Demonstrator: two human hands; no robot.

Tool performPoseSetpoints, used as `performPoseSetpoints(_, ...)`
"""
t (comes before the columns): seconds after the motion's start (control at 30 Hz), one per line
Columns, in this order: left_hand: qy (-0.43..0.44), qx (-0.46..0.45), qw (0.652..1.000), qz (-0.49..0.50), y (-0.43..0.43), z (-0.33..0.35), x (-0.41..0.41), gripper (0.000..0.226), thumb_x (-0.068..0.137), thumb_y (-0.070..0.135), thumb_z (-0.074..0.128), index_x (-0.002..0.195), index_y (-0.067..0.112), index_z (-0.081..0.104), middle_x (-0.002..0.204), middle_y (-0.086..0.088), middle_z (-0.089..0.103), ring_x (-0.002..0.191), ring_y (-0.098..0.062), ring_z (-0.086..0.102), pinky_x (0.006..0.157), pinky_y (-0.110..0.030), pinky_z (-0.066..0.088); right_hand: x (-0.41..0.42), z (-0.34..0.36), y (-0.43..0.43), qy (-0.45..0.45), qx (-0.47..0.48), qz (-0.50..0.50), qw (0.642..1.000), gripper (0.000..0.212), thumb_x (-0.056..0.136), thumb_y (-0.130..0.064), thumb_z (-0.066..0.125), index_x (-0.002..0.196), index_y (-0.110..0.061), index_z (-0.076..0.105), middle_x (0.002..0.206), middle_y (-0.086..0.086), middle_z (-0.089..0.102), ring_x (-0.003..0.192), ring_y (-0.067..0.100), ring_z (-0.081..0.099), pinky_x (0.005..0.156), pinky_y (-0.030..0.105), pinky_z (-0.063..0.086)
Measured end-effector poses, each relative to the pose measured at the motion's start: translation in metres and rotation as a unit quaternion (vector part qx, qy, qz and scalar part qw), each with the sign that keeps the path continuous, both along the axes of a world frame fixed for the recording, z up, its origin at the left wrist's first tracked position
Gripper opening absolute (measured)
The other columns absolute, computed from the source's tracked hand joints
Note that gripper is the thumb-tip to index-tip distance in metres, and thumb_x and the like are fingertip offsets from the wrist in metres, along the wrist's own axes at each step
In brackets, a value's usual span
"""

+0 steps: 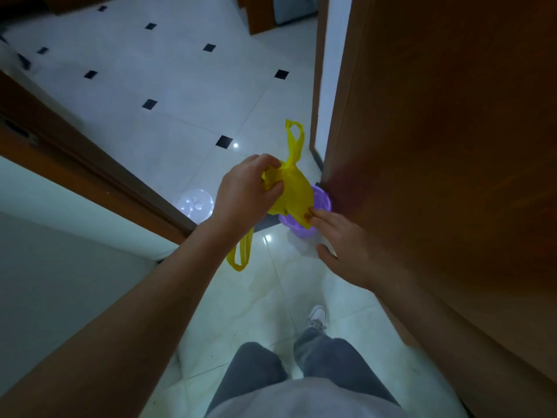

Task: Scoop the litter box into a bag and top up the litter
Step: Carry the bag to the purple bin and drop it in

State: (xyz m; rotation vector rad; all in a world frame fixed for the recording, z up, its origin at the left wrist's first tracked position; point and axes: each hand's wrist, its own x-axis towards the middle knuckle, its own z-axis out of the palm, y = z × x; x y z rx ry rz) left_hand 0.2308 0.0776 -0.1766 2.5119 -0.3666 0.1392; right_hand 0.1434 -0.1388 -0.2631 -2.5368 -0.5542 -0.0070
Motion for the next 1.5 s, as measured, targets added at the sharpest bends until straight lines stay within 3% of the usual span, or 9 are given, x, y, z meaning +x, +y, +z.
performPoseSetpoints(0.13, 0.013, 0.0, 1.0, 0.01, -0.006, -0.005, 0.04, 0.033, 0.077, 0.034, 0.065, 0.109, 0.024, 0.066, 0.101, 0.004, 0.066, 0.079, -0.02, 0.062, 0.074, -0.038, 0.053, 0.052, -0.001, -0.005, 0.006, -0.003, 0.012, 1.0, 0.057, 0.087, -0.028, 0.047, 0.14, -0.008, 0.054, 0.143, 0.009, 0.054, 0.128, 0.029, 0.054, 0.1, 0.044, 0.051)
performPoseSetpoints(0.4, 0.037, 0.003, 0.999, -0.02, 0.006, -0.026, 0.119, 0.031, 0.078, 0.034, 0.066, 0.108, 0.027, 0.064, 0.098, 0.007, 0.065, 0.076, -0.017, 0.062, 0.072, -0.039, 0.054, 0.117, -0.016, 0.007, 0.025, -0.008, -0.017, 1.0, 0.057, 0.085, -0.015, 0.064, 0.141, -0.008, 0.052, 0.143, 0.01, 0.054, 0.13, 0.029, 0.052, 0.102, 0.045, 0.05)
performPoseSetpoints(0.67, 0.11, -0.015, 0.989, -0.098, 0.036, -0.064, 0.2, 0.035, 0.076, 0.036, 0.062, 0.11, 0.029, 0.064, 0.099, 0.007, 0.065, 0.081, -0.019, 0.063, 0.074, -0.04, 0.054, 0.166, -0.045, 0.062, 0.028, -0.009, -0.14, 0.99, 0.046, 0.079, -0.014, 0.066, 0.124, -0.006, 0.063, 0.125, 0.013, 0.065, 0.112, 0.032, 0.061, 0.092, 0.043, 0.054)
performPoseSetpoints(0.83, 0.155, -0.019, 0.98, -0.127, 0.032, -0.108, 0.238, 0.035, 0.076, 0.029, 0.063, 0.111, 0.028, 0.064, 0.102, 0.008, 0.065, 0.083, -0.019, 0.062, 0.076, -0.037, 0.054, 0.187, -0.08, 0.085, 0.052, -0.006, -0.208, 0.977, 0.047, 0.082, -0.015, 0.064, 0.128, -0.006, 0.061, 0.126, 0.012, 0.064, 0.112, 0.034, 0.06, 0.093, 0.041, 0.053)
performPoseSetpoints(1.1, 0.203, -0.028, 0.973, -0.106, 0.02, -0.252, 0.274, 0.039, 0.069, 0.031, 0.062, 0.108, 0.03, 0.062, 0.097, 0.004, 0.065, 0.081, -0.02, 0.064, 0.074, -0.04, 0.055, 0.228, -0.219, 0.089, 0.156, 0.011, -0.252, 0.955, 0.056, 0.084, -0.03, 0.051, 0.138, -0.014, 0.053, 0.138, 0.004, 0.055, 0.126, 0.029, 0.05, 0.097, 0.047, 0.047)
performPoseSetpoints(1.23, 0.235, -0.039, 0.969, -0.073, 0.013, -0.35, 0.281, 0.04, 0.064, 0.037, 0.059, 0.104, 0.031, 0.063, 0.092, 0.004, 0.067, 0.079, -0.021, 0.066, 0.075, -0.04, 0.055, 0.237, -0.313, 0.085, 0.174, 0.027, -0.272, 0.946, 0.053, 0.087, -0.026, 0.056, 0.137, -0.012, 0.053, 0.137, 0.006, 0.056, 0.124, 0.03, 0.05, 0.099, 0.046, 0.046)
performPoseSetpoints(1.33, 0.253, -0.047, 0.964, -0.06, 0.004, -0.418, 0.281, 0.04, 0.065, 0.034, 0.062, 0.104, 0.025, 0.066, 0.093, 0.005, 0.066, 0.079, -0.02, 0.065, 0.076, -0.029, 0.052, 0.237, -0.379, 0.078, 0.191, 0.026, -0.283, 0.94, 0.054, 0.085, -0.028, 0.052, 0.135, -0.008, 0.055, 0.132, 0.01, 0.06, 0.12, 0.034, 0.054, 0.104, 0.042, 0.042)
performPoseSetpoints(1.43, 0.273, -0.053, 0.959, -0.059, -0.006, -0.47, 0.278, 0.034, 0.072, 0.024, 0.069, 0.105, 0.018, 0.068, 0.088, 0.008, 0.059, 0.075, -0.011, 0.057, 0.065, -0.013, 0.036, 0.233, -0.427, 0.07, 0.198, 0.02, -0.307, 0.931, 0.049, 0.086, -0.018, 0.062, 0.132, -0.001, 0.057, 0.128, 0.017, 0.061, 0.115, 0.038, 0.055, 0.099, 0.039, 0.041)
performPoseSetpoints(1.5, 0.285, -0.043, 0.956, -0.058, -0.012, -0.504, 0.275, 0.031, 0.075, 0.019, 0.071, 0.106, 0.017, 0.069, 0.087, 0.009, 0.057, 0.077, -0.009, 0.054, 0.064, -0.014, 0.032, 0.229, -0.454, 0.066, 0.197, 0.016, -0.329, 0.923, 0.048, 0.086, -0.01, 0.068, 0.131, 0.001, 0.057, 0.126, 0.02, 0.061, 0.114, 0.039, 0.055, 0.096, 0.038, 0.041)
